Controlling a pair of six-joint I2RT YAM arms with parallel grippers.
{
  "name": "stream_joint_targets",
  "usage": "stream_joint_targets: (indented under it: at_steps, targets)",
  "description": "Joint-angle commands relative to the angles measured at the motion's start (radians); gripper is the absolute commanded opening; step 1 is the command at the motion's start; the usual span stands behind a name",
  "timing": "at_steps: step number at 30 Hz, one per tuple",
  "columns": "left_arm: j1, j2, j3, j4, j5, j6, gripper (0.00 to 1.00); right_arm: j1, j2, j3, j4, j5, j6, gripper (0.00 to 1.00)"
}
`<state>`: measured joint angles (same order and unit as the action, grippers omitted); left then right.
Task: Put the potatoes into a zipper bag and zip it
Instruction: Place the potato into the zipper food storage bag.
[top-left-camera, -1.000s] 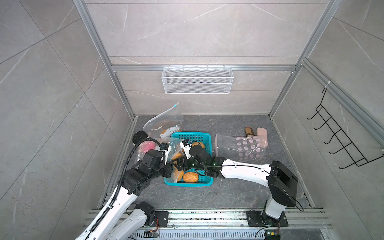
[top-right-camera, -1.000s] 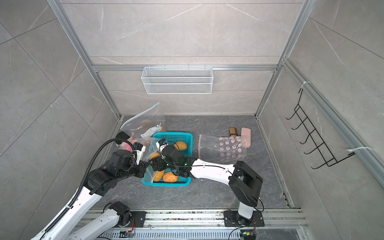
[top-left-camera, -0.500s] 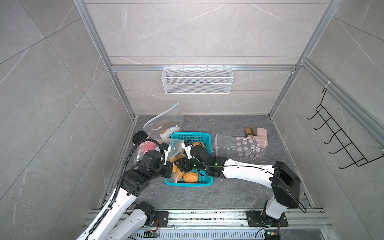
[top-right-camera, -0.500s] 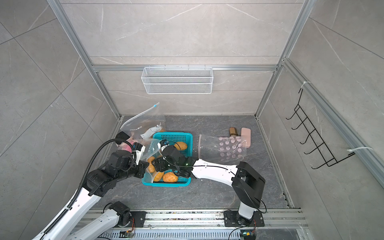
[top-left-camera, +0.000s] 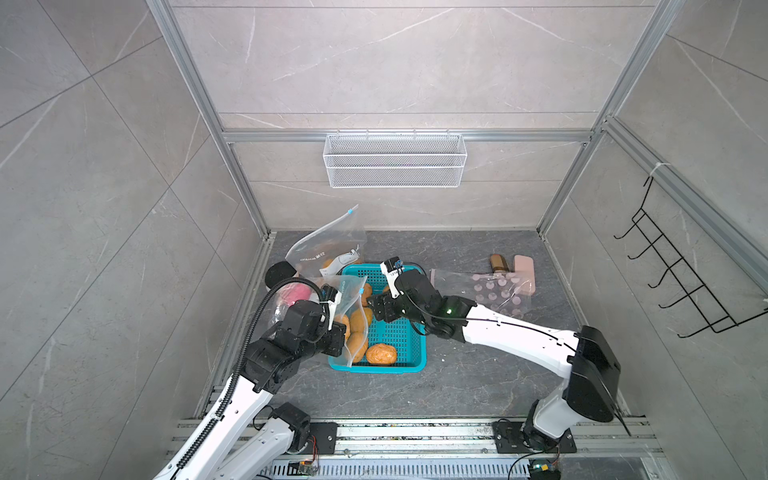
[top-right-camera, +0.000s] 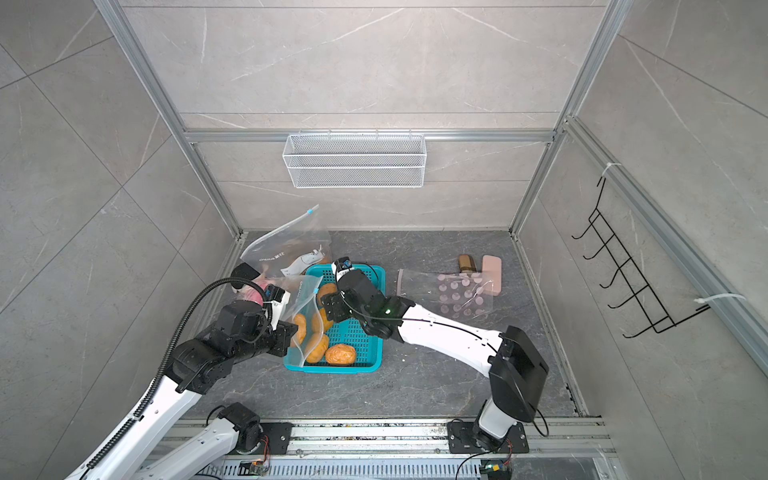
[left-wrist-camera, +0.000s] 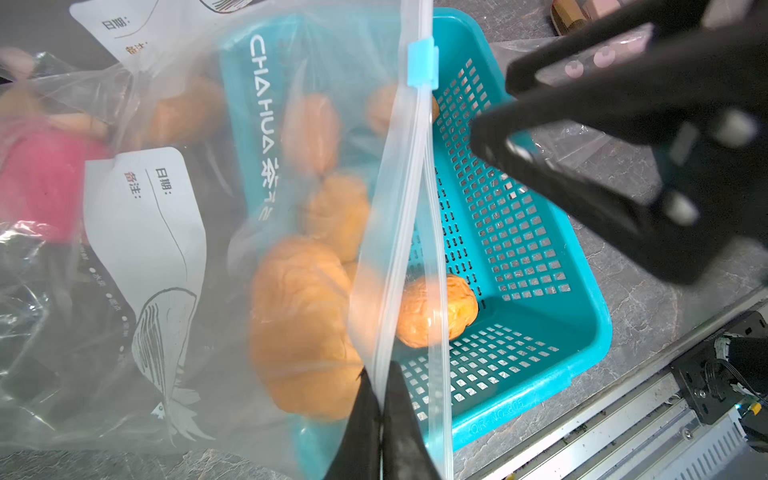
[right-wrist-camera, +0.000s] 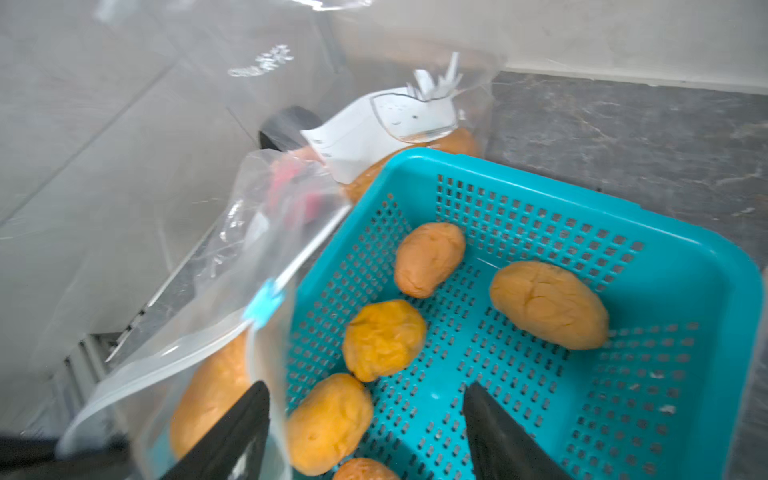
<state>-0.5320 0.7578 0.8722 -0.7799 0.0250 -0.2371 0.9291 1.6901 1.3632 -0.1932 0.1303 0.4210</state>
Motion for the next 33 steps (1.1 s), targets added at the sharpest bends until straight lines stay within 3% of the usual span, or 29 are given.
stream_joint_targets:
  at_steps: [1,7,17,21,28,33]
  targets:
    - [0.001,-0.009,0.001,0.021,-0.015,0.021,0.00,-0.062,0.113,0.133,-0.220,-0.005,-0.053,0.74]
    - [0.002,-0.002,0.001,0.019,-0.013,0.022,0.00,-0.119,0.338,0.409,-0.485,-0.003,-0.191,0.73]
    - [0.000,-0.017,0.002,0.023,-0.012,0.023,0.00,-0.142,0.606,0.755,-0.686,0.007,-0.317,0.73]
    - [0.000,-0.024,0.072,-0.027,-0.036,0.011,0.00,-0.142,0.614,0.760,-0.686,-0.025,-0.308,0.72]
    - [0.000,-0.044,0.368,-0.318,-0.279,-0.035,0.00,-0.143,0.515,0.655,-0.601,-0.057,-0.306,0.72]
    - [0.000,-0.116,0.422,-0.394,-0.334,-0.033,0.00,-0.142,0.477,0.632,-0.588,-0.069,-0.310,0.72]
